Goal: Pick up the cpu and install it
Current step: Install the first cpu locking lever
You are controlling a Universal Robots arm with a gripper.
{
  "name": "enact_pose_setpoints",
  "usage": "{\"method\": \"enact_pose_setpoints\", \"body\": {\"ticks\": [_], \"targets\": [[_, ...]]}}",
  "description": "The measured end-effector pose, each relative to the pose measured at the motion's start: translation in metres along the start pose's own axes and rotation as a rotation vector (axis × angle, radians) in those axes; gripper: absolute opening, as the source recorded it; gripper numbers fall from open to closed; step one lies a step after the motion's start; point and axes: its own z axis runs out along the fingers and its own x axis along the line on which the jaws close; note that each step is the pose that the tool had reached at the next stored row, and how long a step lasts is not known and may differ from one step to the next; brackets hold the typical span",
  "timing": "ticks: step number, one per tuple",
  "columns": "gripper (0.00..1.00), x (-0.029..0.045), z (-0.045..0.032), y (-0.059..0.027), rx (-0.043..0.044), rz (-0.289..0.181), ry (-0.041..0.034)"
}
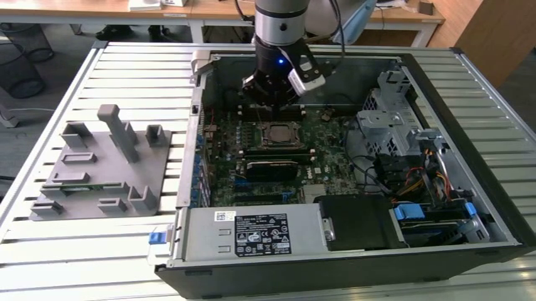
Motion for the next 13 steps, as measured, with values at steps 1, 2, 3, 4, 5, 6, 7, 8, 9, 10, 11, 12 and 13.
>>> {"method": "enact_pose_setpoints", "body": {"ticks": [1, 2, 3, 4, 5, 6, 7, 8, 9, 10, 11, 12, 13], "targets": [[0.11, 0.0005, -0.0024, 0.0, -0.0019, 0.002, 0.0001], [0.11, 0.0014, -0.0031, 0.0, -0.002, 0.003, 0.0002], [0.11, 0.0026, -0.0031, 0.0, -0.0023, 0.003, -0.0001], [0.11, 0.0042, -0.0032, 0.0, -0.0021, 0.002, 0.0001], [0.11, 0.0063, -0.0033, 0.0, -0.0019, 0.002, 0.0002], [0.11, 0.0087, -0.0034, 0.0001, -0.002, 0.002, 0.0002], [0.11, 0.011, -0.0034, 0.0001, -0.002, 0.002, 0.0001], [0.11, 0.0133, -0.0035, 0.0001, -0.002, 0.002, 0.0001], [0.11, 0.0157, -0.0036, 0.0002, -0.002, 0.002, 0.0001], [0.11, 0.018, -0.0037, 0.0002, -0.002, 0.002, 0.0], [0.11, 0.0202, -0.0037, 0.0003, -0.002, 0.002, 0.0], [0.11, 0.0222, -0.0038, 0.0003, -0.002, 0.002, 0.0], [0.11, 0.0241, -0.0039, 0.0003, -0.0019, 0.002, 0.0001]]}}
